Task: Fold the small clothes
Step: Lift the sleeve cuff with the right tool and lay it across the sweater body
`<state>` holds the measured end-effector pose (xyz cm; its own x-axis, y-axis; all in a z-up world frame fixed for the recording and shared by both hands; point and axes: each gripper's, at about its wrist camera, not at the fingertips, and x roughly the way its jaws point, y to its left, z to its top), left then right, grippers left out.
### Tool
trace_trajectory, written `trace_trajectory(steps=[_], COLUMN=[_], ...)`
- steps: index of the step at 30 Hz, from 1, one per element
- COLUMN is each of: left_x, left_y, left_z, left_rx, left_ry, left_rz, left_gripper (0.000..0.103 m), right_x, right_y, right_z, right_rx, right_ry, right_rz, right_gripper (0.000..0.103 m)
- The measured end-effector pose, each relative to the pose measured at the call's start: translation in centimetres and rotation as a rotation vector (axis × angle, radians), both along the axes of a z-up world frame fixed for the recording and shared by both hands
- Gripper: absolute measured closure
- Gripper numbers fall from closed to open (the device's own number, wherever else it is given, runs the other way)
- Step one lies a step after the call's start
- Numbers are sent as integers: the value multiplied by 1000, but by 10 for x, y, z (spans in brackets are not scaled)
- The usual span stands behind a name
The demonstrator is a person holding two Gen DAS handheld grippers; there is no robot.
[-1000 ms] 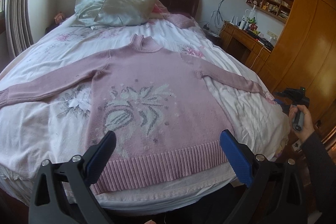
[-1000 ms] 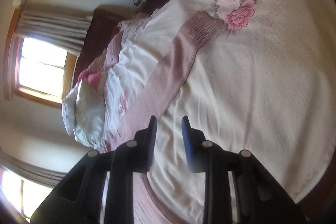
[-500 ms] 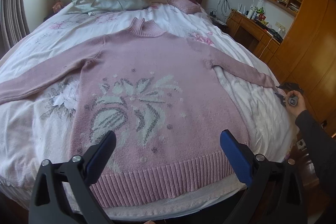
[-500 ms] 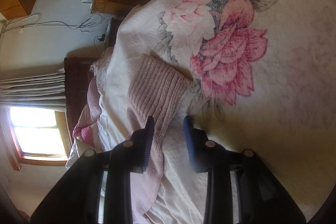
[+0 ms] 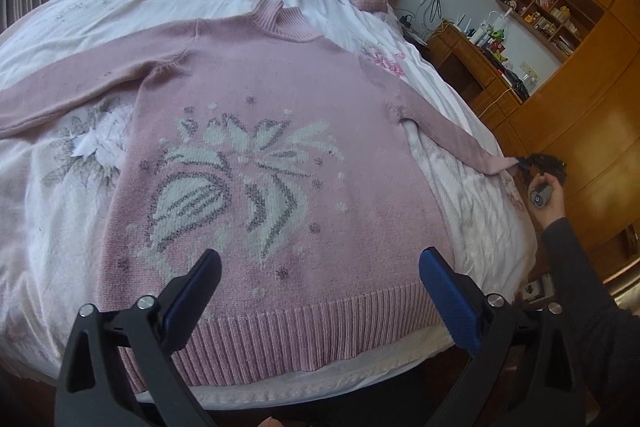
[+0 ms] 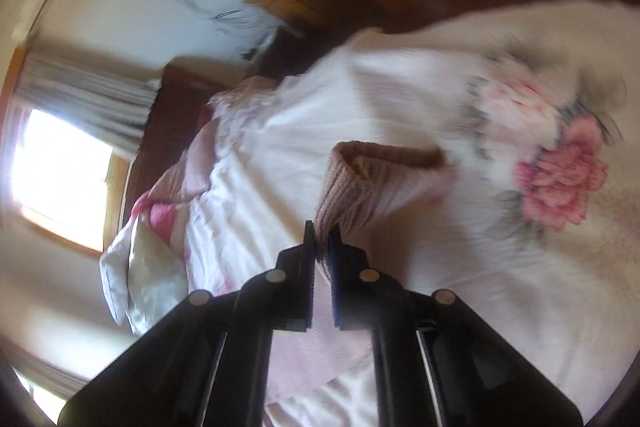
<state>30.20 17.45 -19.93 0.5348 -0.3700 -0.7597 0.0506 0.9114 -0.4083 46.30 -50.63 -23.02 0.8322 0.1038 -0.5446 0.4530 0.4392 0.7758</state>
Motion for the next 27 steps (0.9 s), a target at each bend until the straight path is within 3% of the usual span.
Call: trace_trajectory(steps=[4, 7, 10, 13, 18, 27], left_x=[10, 15, 24, 33, 56, 124], left_y=[-6, -4, 0, 4, 16, 36], left_z=[-2, -6, -15, -19, -20, -15], left_rx=[-28, -93, -125, -138, -159, -255], left_ry=[46, 66, 130, 143, 156, 127], left_rz=[-100, -116, -106, -104, -111, -99], left_gripper=[4, 4, 4, 4, 4, 4], right_x=[17, 33, 42, 54, 74, 94], right_y=[59, 114, 172, 226, 310, 433], right_z=[64, 103, 128, 139, 131, 38], right_rx=[-168, -282, -405, -480, -593, -729], right_ry=[-44, -78, -96, -106, -86, 60], right_rz=[128, 228, 319, 403, 529, 738], right_gripper=[98, 98, 98, 98, 98, 98])
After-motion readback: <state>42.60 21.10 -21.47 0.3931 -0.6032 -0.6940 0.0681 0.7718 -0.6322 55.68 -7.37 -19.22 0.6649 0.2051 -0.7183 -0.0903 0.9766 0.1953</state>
